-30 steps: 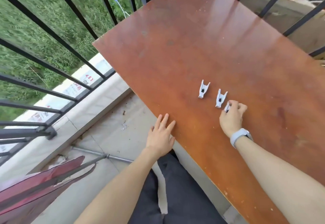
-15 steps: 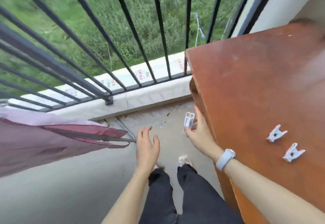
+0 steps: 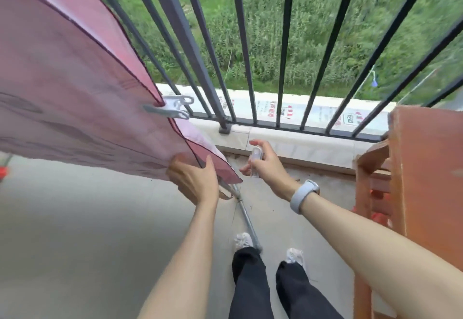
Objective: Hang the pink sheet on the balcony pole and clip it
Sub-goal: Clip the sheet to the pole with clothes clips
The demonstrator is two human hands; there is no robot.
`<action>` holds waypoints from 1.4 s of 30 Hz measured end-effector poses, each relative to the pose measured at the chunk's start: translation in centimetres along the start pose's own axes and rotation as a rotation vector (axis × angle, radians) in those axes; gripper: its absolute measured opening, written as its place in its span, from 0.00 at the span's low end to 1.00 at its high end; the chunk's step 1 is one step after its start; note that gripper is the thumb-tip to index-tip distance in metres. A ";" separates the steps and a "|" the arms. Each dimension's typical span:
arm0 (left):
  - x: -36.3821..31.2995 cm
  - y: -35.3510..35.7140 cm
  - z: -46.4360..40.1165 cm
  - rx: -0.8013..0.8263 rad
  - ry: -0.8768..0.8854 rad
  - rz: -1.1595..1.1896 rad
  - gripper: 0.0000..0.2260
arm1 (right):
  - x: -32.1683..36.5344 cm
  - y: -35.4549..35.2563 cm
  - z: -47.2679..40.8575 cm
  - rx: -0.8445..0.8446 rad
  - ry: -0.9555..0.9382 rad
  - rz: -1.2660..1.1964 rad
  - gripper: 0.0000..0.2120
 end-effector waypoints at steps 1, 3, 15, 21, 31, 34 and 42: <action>0.2 0.0 -0.7 -0.017 -0.003 0.018 0.22 | 0.2 0.7 -0.5 0.009 0.014 0.013 0.17; 0.6 -0.4 -1.7 -0.064 0.018 0.082 0.13 | 0.4 1.8 -1.5 0.047 0.011 0.095 0.15; 0.4 -2.3 -3.4 -0.088 0.199 0.177 0.07 | 2.5 8.1 -4.9 0.276 -0.464 0.821 0.16; 1.4 -2.8 -1.9 0.002 0.286 0.162 0.08 | 1.9 9.2 -4.7 0.298 -0.551 0.931 0.13; 2.9 -4.3 0.7 0.024 0.303 0.203 0.07 | 3.0 9.4 -3.8 0.082 -0.636 0.784 0.03; 1.9 -4.5 1.3 0.017 0.317 0.214 0.06 | 1.1 5.8 -2.8 -0.008 -0.579 0.823 0.03; -0.6 -3.8 0.6 0.074 0.401 0.087 0.08 | -0.5 5.6 -1.2 0.085 -0.595 0.871 0.03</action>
Point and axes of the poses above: each hand's wrist, its own z-axis away from the middle knuckle, its own y-axis out of the palm, x = y × z, the point moved 6 cm from there along -z, towards the middle knuckle, and after that the axes turned 11 degrees about -z, right-handed, at the moved point
